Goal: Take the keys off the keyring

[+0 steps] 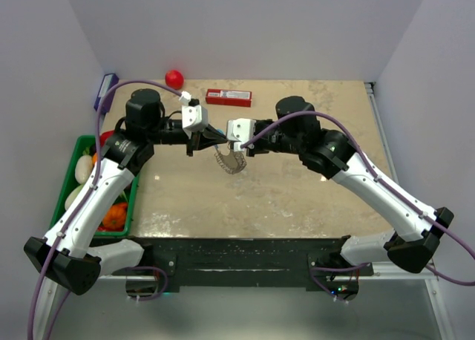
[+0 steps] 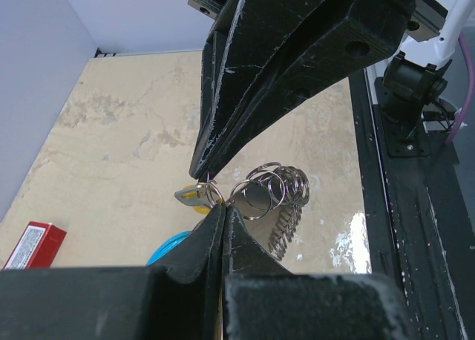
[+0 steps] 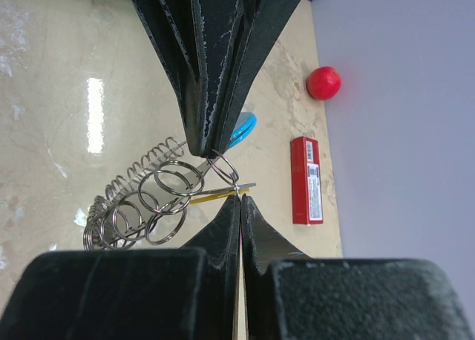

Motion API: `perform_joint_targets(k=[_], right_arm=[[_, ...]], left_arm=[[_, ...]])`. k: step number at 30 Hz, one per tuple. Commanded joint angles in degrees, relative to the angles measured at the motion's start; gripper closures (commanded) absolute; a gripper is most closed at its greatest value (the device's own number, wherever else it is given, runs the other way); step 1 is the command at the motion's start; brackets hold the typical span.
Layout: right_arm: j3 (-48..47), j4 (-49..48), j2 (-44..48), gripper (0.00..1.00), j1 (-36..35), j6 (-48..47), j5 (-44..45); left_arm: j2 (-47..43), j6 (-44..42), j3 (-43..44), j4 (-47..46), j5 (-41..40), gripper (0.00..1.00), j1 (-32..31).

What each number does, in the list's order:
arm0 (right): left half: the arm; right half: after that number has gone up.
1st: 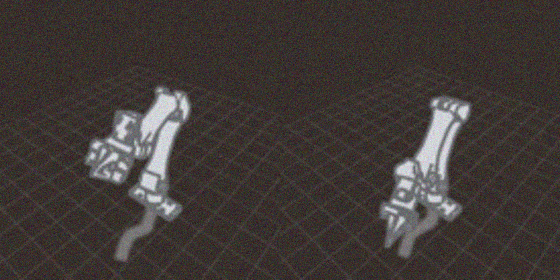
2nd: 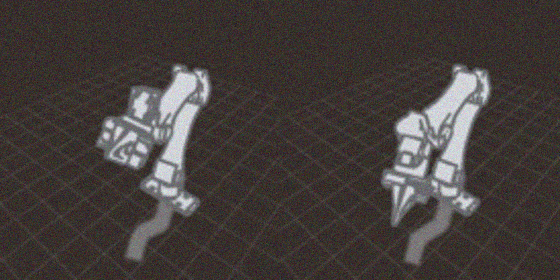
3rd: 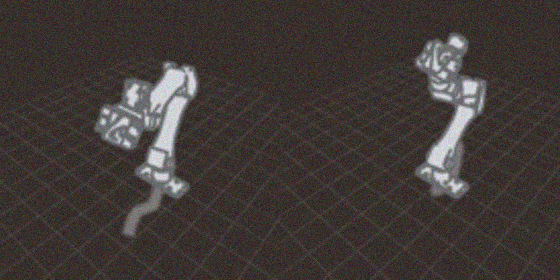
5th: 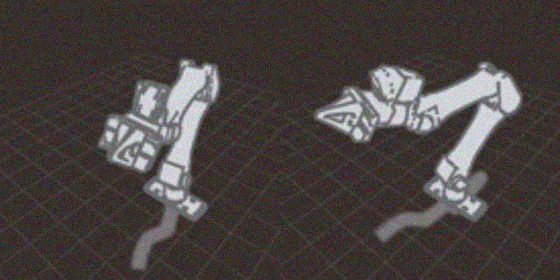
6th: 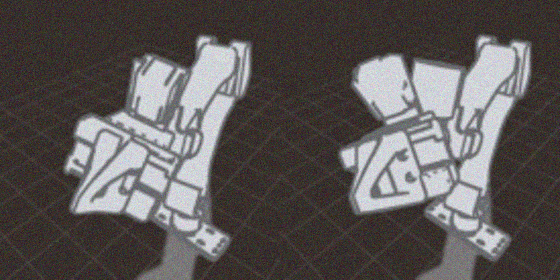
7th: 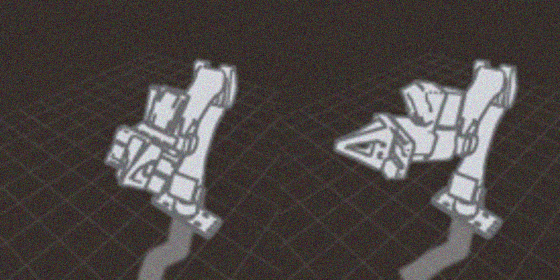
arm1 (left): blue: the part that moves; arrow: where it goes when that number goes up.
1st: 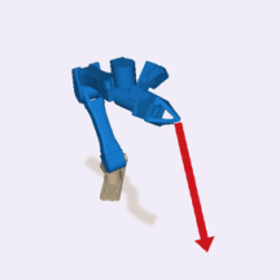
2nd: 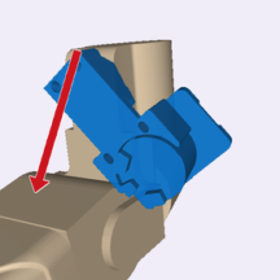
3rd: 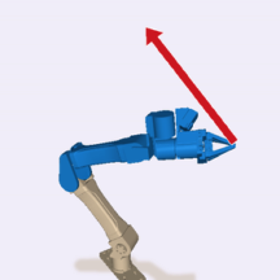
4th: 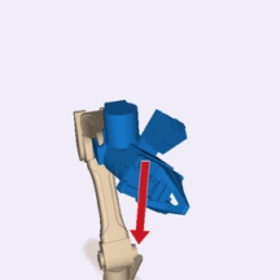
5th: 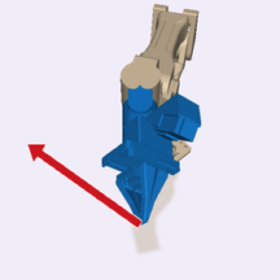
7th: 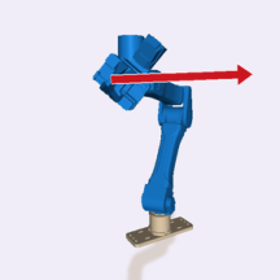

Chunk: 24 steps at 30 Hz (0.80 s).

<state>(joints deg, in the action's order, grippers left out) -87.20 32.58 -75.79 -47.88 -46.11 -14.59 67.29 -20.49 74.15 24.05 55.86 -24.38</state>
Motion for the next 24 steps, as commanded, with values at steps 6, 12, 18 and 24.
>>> perform_joint_targets(k=[6,12,18,24], right_arm=[[-5.1,-0.1,1.0,1.0,0.2,0.8,-1.0],[-3.8,-0.3,2.1,1.0,0.2,0.0,-0.2],[-0.1,-1.7,2.7,1.0,0.2,-0.6,0.4],[-0.9,-1.6,3.0,1.0,0.2,-0.2,0.2]], left_arm=[[-0.1,0.9,2.2,-2.3,2.2,1.0,0.3],[-0.6,-0.3,2.5,-1.2,2.5,1.0,0.4],[-0.6,-1.8,3.3,-0.2,6.6,1.0,0.5],[-0.8,-1.7,3.8,0.2,8.6,1.0,0.7]])
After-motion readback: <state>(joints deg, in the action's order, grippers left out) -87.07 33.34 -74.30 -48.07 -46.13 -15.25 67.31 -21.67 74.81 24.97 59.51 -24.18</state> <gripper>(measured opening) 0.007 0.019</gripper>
